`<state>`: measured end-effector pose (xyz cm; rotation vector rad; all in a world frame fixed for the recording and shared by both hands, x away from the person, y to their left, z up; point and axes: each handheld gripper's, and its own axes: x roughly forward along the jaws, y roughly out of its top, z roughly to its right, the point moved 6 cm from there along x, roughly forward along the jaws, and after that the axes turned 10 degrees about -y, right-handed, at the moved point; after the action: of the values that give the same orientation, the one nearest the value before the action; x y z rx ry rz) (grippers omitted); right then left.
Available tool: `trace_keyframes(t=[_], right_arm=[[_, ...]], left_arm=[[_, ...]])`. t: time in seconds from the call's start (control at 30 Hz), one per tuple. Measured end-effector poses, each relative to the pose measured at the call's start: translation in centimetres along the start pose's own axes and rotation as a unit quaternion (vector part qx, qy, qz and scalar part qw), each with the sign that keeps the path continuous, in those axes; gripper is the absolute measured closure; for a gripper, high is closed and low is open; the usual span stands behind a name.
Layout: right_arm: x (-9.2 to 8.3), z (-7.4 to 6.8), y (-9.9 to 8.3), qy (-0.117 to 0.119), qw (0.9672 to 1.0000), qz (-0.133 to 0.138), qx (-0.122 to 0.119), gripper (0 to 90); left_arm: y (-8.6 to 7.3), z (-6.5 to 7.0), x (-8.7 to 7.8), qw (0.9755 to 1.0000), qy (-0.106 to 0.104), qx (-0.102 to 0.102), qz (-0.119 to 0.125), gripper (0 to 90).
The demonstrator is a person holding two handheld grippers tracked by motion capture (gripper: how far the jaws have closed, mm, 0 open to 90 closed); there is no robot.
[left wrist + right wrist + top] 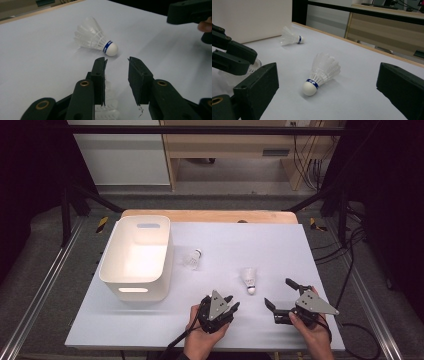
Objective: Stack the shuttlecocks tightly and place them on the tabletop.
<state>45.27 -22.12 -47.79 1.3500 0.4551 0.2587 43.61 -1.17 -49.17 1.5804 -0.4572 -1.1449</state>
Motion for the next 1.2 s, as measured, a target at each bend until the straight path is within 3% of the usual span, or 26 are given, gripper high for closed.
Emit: trace_keyframes(t=[0.17, 0.3, 0.43, 0.5, 0.57, 0.63, 0.73, 0.83, 0.87, 0.97, 1.07, 1.2], right_arm=[[0.0, 0.0, 0.0, 0.0, 1.0, 0.0, 0.0, 4.1], [0.0, 0.0, 0.0, 0.0, 1.0, -0.001, 0.0, 4.1], [0.0, 0.0, 0.0, 0.0, 1.0, -0.001, 0.002, 4.1], [0.1, 0.0, -0.1, 0.0, 1.0, -0.003, 0.0, 4.1], [0.1, -0.1, -0.1, 0.001, 1.0, -0.004, -0.001, 4.1], [0.2, -0.2, -0.1, 0.002, 1.0, -0.005, 0.0, 4.1], [0.2, -0.2, -0.1, 0.003, 1.0, -0.004, -0.003, 4.1], [0.1, -0.2, -0.2, 0.002, 1.0, -0.007, -0.002, 4.0], [0.2, -0.2, -0.2, 0.004, 1.0, -0.007, -0.003, 4.0], [0.2, -0.3, -0.2, 0.005, 0.9999, -0.008, -0.003, 4.0], [0.2, -0.4, -0.2, 0.007, 0.9999, -0.01, -0.005, 4.0], [0.2, -0.5, -0.2, 0.008, 0.9999, -0.01, -0.004, 4.0]], left_arm=[[1.9, 0.4, -1.0, 0.9994, -0.014, 0.016, 0.027, 63.3], [3.8, -0.4, -1.8, 0.998, -0.027, 0.039, 0.041, 53.9], [3.9, -1.9, -1.8, 0.9965, -0.069, 0.046, 0.014, 42.5], [3.4, -2.5, -1.4, 0.9964, -0.064, 0.056, -0.003, 38.0], [3.0, -3.0, -0.7, 0.9966, -0.064, 0.051, -0.009, 34.7], [2.3, -3.4, 0.7, 0.9954, -0.07, 0.053, -0.036, 32.2], [1.5, -3.7, 2.2, 0.9944, -0.084, 0.028, -0.056, 32.2], [1.1, -4.4, 2.9, 0.9947, -0.068, 0.03, -0.072, 34.3], [1.0, -4.8, 3.1, 0.9952, -0.061, 0.023, -0.073, 40.7], [0.9, -5.3, 3.3, 0.9955, -0.056, 0.009, -0.076, 45.1], [0.9, -5.8, 3.4, 0.9959, -0.051, -0.003, -0.075, 57.0], [1.1, -6.3, 3.5, 0.9974, -0.032, -0.007, -0.064, 61.8]])
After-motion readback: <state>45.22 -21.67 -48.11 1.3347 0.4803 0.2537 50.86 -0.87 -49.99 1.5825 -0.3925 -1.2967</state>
